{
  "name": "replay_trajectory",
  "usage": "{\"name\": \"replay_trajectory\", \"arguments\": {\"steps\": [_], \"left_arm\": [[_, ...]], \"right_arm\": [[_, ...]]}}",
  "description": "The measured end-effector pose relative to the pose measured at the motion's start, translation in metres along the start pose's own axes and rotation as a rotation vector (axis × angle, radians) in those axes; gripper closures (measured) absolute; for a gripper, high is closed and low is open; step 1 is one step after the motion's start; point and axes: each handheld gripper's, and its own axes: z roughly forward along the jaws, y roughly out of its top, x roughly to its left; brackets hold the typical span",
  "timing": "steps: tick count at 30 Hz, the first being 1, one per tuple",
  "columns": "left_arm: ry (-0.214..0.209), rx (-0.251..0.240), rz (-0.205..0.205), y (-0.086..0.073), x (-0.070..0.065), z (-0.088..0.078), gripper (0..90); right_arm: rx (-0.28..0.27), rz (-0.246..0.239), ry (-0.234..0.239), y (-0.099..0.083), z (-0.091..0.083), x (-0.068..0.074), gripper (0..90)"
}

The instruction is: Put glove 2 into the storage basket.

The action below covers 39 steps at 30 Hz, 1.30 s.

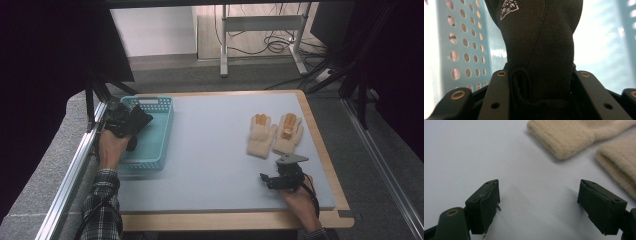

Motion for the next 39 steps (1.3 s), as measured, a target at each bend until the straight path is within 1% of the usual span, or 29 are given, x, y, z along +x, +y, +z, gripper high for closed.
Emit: {"name": "replay_trajectory", "arguments": {"steps": [3, 5, 8, 9, 11, 12, 13, 14, 17, 19, 21, 22, 24, 27, 32, 34, 38, 39], "left_arm": [[0.014, 0.031, -0.009, 0.003, 0.003, 0.009, 63.9], [0.031, 0.054, -0.01, 0.004, 0.005, 0.015, 63.5], [0.085, 0.092, 0.001, 0.005, 0.008, 0.023, 61.8], [0.09, 0.097, 0.0, 0.005, 0.01, 0.025, 60.8], [0.078, 0.097, -0.009, 0.005, 0.013, 0.027, 58.0], [0.079, 0.096, -0.002, 0.006, 0.012, 0.027, 57.1], [0.081, 0.104, 0.01, 0.007, 0.01, 0.028, 54.2], [0.089, 0.11, 0.025, 0.007, 0.007, 0.029, 49.4], [0.099, 0.117, 0.058, 0.009, 0.0, 0.029, 32.1], [0.112, 0.121, 0.075, 0.01, -0.004, 0.028, 18.5], [0.123, 0.125, 0.086, 0.011, -0.006, 0.026, 13.0], [0.126, 0.118, 0.093, 0.011, -0.006, 0.023, 11.0], [0.111, 0.09, 0.089, 0.011, -0.006, 0.017, 9.5], [0.066, 0.052, 0.075, 0.012, -0.004, 0.005, 7.5], [0.027, 0.0, 0.07, 0.012, -0.003, -0.01, 6.8], [0.005, -0.027, 0.062, 0.011, -0.002, -0.013, 6.4], [-0.014, -0.074, 0.056, 0.008, -0.002, -0.019, 5.4], [-0.029, -0.089, 0.054, 0.007, -0.001, -0.021, 5.2]], "right_arm": [[0.0, -0.001, 0.0, 0.0, 0.0, 0.0, 17.4], [0.0, 0.0, 0.0, 0.0, 0.0, 0.0, 17.3], [0.0, 0.0, 0.0, 0.0, 0.0, 0.0, 17.3], [0.0, 0.0, 0.0, 0.0, 0.0, 0.0, 17.3], [0.0, 0.0, 0.0, 0.0, 0.0, 0.0, 17.4], [0.0, 0.0, 0.0, 0.0, 0.0, 0.0, 17.3], [0.0, 0.0, 0.0, 0.0, 0.0, 0.0, 17.3], [0.0, 0.0, 0.0, 0.0, 0.0, 0.0, 17.3], [0.0, 0.0, 0.0, 0.0, 0.0, 0.0, 17.3], [0.0, 0.0, 0.0, 0.0, 0.0, 0.0, 17.3], [0.0, 0.0, 0.0, 0.0, 0.0, 0.0, 17.3], [0.0, -0.001, -0.001, 0.0, 0.0, 0.0, 17.3], [0.0, 0.0, 0.0, 0.0, 0.0, 0.0, 17.3], [0.0, 0.0, 0.0, 0.0, 0.0, 0.0, 17.3], [0.0, 0.0, 0.0, 0.0, 0.0, 0.0, 17.3], [0.001, -0.002, -0.001, 0.0, 0.0, 0.0, 17.3], [0.0, 0.0, 0.0, 0.0, 0.0, 0.0, 17.3], [0.0, 0.0, 0.0, 0.0, 0.0, 0.0, 17.4]]}}
